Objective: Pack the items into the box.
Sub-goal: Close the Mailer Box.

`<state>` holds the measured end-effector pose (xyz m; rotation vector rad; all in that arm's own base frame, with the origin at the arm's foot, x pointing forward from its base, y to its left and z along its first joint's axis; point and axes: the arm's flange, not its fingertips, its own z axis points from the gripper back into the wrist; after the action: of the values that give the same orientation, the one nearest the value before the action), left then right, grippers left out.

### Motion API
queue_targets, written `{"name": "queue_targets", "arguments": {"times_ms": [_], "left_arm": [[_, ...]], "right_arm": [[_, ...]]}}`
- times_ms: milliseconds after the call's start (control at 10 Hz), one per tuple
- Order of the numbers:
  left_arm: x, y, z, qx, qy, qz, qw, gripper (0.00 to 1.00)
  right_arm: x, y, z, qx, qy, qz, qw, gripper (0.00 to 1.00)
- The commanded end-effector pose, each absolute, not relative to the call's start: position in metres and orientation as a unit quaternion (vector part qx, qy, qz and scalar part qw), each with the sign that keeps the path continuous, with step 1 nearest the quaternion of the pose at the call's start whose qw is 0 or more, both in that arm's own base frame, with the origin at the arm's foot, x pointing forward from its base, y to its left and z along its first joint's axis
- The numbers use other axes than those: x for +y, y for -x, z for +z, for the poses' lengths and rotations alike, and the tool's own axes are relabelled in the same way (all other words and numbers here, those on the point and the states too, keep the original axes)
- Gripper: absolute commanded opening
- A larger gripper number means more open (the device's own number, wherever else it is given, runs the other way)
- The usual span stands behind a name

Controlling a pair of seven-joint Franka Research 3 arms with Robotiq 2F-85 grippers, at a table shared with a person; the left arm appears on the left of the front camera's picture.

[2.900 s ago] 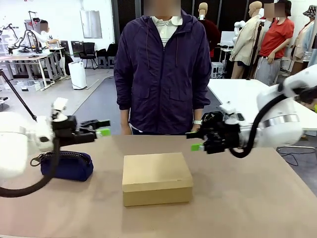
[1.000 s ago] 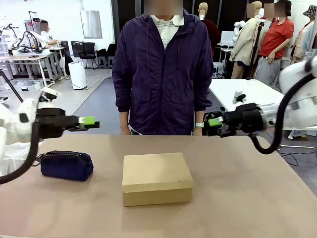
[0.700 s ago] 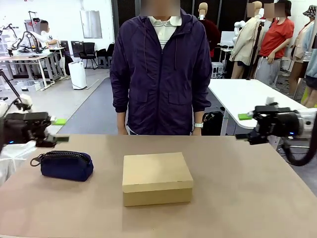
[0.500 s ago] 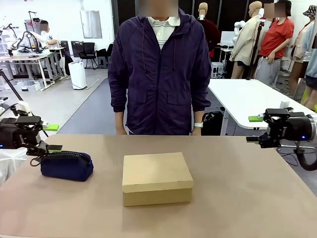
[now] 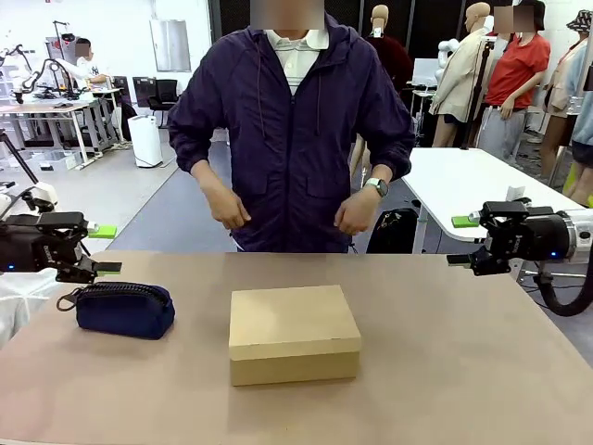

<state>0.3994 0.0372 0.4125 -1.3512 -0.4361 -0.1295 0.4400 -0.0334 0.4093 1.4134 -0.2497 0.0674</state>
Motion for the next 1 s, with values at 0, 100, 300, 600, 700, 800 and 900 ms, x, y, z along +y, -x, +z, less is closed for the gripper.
{"name": "queue_targets", "arguments": {"times_ms": [0, 100, 300, 600, 700, 800, 900], "left_arm": [[0.0337, -0.3964, 0.4117, -0.21, 0.619, -0.061, 0.754, 1.0], [0.0337, -0.3964, 0.4117, -0.21, 0.619, -0.061, 0.754, 1.0], [0.0337, -0.3964, 0.4117, -0.21, 0.619, -0.061, 0.754, 1.0], [0.0337, -0.3964, 0.4117, -0.21, 0.619, -0.061, 0.754, 1.0], [0.0337, -0.3964, 0.4117, -0.21, 0.619, -0.061, 0.754, 1.0], [0.0337, -0.3964, 0.4117, -0.21, 0.619, -0.061, 0.754, 1.0], [0.0337, -0.3964, 0.4117, -0.21, 0.619, -0.061, 0.754, 1.0]], "right_arm": [[-0.0352, -0.44, 0.4138, -0.116, -0.65, 0.035, 0.751, 1.0], [-0.0352, -0.44, 0.4138, -0.116, -0.65, 0.035, 0.751, 1.0], [-0.0352, -0.44, 0.4138, -0.116, -0.65, 0.035, 0.751, 1.0], [-0.0352, -0.44, 0.4138, -0.116, -0.65, 0.035, 0.751, 1.0], [-0.0352, -0.44, 0.4138, -0.116, -0.65, 0.035, 0.751, 1.0], [-0.0352, -0.44, 0.4138, -0.116, -0.65, 0.035, 0.751, 1.0], [-0.0352, -0.44, 0.4138, -0.116, -0.65, 0.035, 0.751, 1.0]]}}
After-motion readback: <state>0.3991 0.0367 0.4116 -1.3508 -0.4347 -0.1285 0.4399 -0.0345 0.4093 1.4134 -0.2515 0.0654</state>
